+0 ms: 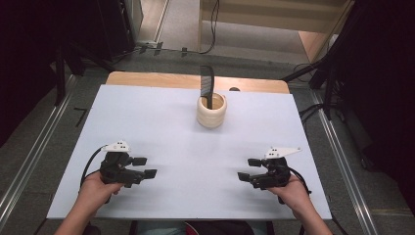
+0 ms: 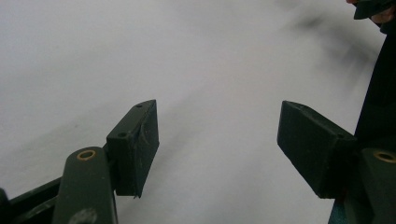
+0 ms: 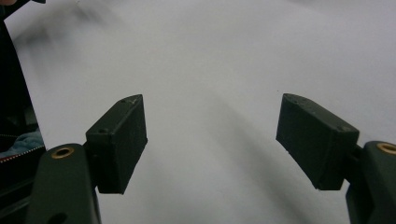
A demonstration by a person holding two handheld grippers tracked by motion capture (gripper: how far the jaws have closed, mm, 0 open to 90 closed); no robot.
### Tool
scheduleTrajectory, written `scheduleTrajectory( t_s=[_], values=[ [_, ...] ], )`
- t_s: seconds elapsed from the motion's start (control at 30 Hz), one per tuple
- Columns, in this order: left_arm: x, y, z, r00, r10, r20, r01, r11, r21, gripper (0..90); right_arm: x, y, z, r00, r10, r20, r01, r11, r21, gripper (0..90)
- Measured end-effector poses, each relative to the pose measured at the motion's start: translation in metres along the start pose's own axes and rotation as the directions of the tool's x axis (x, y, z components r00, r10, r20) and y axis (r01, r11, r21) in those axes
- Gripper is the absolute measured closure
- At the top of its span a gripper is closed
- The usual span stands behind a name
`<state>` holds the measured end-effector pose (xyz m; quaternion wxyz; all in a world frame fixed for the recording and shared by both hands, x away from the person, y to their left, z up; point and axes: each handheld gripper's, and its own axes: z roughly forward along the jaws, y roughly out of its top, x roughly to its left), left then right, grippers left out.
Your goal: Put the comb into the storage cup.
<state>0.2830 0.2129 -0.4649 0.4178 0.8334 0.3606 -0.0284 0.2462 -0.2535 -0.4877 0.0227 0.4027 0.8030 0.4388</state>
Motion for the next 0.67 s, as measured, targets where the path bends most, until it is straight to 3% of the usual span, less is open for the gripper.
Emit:
scheduleTrajectory(
  t_s=[0.67],
  values=[
    [0.0015,0.0001,0.0017,1.0000,0.000,0.001,0.000,0.9999,0.015,30.2,-0.0001,0.0007,0.0013,1.0000,-0.005,0.001,0.005,1.0000,0.006,19.9]
  ],
)
